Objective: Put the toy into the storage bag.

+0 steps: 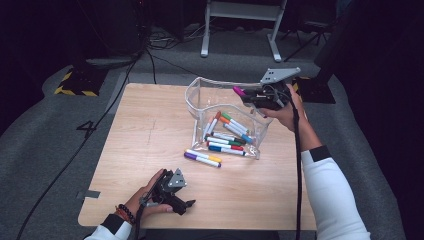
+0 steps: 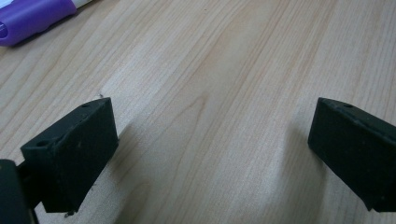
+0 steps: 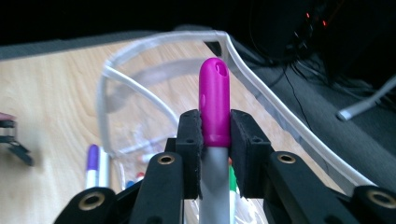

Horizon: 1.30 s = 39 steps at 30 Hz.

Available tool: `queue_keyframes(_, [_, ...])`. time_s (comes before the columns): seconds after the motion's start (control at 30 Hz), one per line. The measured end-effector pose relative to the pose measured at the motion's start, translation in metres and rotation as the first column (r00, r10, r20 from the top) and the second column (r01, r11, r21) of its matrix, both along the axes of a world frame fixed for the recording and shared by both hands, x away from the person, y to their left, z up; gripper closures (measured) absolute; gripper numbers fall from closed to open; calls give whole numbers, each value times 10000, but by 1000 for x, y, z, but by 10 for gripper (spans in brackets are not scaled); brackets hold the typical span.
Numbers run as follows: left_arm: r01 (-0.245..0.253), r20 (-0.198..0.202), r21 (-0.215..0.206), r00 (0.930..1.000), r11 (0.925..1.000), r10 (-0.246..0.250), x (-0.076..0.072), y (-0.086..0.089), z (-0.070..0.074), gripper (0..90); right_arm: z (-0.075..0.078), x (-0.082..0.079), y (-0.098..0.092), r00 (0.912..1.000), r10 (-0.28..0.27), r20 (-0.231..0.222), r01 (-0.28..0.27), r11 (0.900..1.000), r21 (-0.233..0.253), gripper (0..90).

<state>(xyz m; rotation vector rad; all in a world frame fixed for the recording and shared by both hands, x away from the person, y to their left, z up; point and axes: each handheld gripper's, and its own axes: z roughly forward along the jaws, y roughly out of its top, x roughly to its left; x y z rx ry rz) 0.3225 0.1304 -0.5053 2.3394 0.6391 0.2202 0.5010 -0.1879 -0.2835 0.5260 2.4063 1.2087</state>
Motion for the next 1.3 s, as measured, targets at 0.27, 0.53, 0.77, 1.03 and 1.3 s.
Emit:
queue_keyframes(0.27, [8,-2,7,10000,10000,-8,0,0,0,18,-17,20,8,9965,-696,-471,650,9935,-935,751])
queue_keyframes(0.53, [10,-6,10,10000,10000,-10,0,0,0,18,-34,31,16,9825,-1320,-1315,1016,9711,-2157,750])
queue_keyframes(0.77, [6,0,-2,10000,10000,-6,0,0,0,18,-40,32,20,9757,-1118,-1885,580,9612,-2697,747])
queue_keyframes(1.03, [5,1,-2,10000,10000,-5,0,0,0,18,-42,26,30,9758,-574,-2112,-147,9456,-3249,596])
queue_keyframes(1.3, [-2,-8,-3,10000,10000,2,0,0,0,18,-34,19,12,9842,-987,-1470,663,9752,-2112,498])
